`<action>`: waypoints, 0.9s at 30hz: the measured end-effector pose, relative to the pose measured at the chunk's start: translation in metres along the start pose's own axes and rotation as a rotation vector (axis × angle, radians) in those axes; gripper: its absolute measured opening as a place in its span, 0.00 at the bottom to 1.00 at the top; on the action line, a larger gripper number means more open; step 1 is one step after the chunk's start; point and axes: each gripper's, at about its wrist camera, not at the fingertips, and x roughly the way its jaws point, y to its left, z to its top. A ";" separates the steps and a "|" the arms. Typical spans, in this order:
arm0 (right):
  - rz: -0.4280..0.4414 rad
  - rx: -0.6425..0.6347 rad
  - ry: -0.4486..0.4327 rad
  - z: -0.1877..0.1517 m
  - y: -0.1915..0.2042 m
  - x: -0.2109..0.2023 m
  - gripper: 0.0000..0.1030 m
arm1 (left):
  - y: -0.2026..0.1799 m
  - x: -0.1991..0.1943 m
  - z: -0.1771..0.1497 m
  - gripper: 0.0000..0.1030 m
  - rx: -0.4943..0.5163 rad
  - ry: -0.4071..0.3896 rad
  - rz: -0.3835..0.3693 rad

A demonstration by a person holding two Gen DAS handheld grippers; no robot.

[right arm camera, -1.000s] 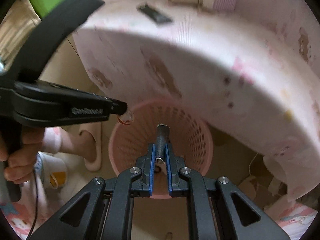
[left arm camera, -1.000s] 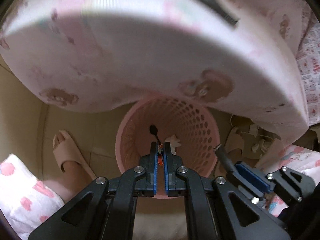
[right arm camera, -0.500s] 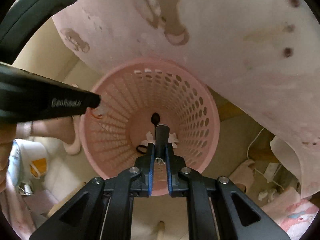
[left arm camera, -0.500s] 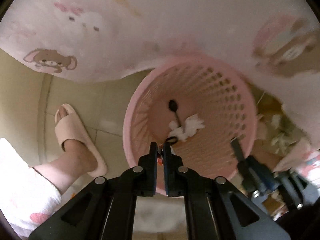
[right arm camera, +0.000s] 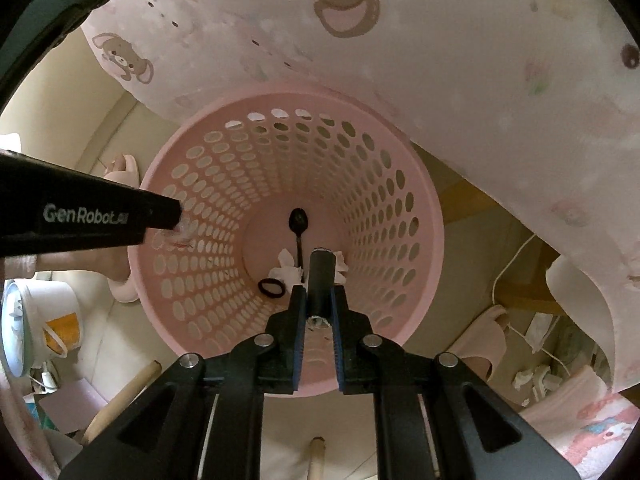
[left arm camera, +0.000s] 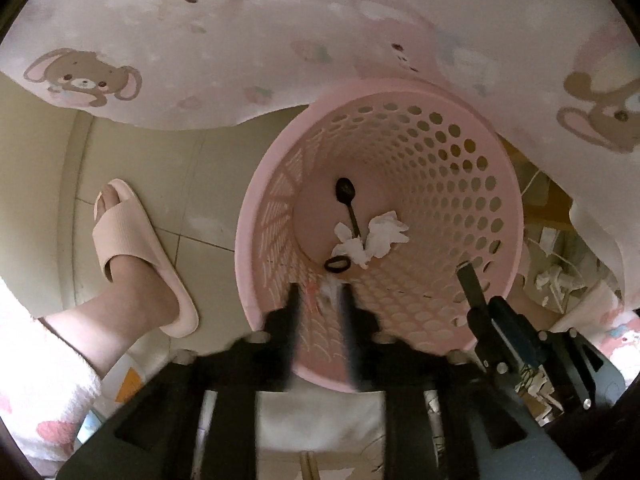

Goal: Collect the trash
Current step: 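Open both tools to drop button and cylinder into the wastebasket, then move both tools back up toward the items on the seat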

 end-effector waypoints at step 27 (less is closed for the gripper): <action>-0.024 0.070 -0.070 0.003 -0.016 -0.028 0.63 | 0.013 -0.050 0.001 0.55 -0.095 -0.123 0.073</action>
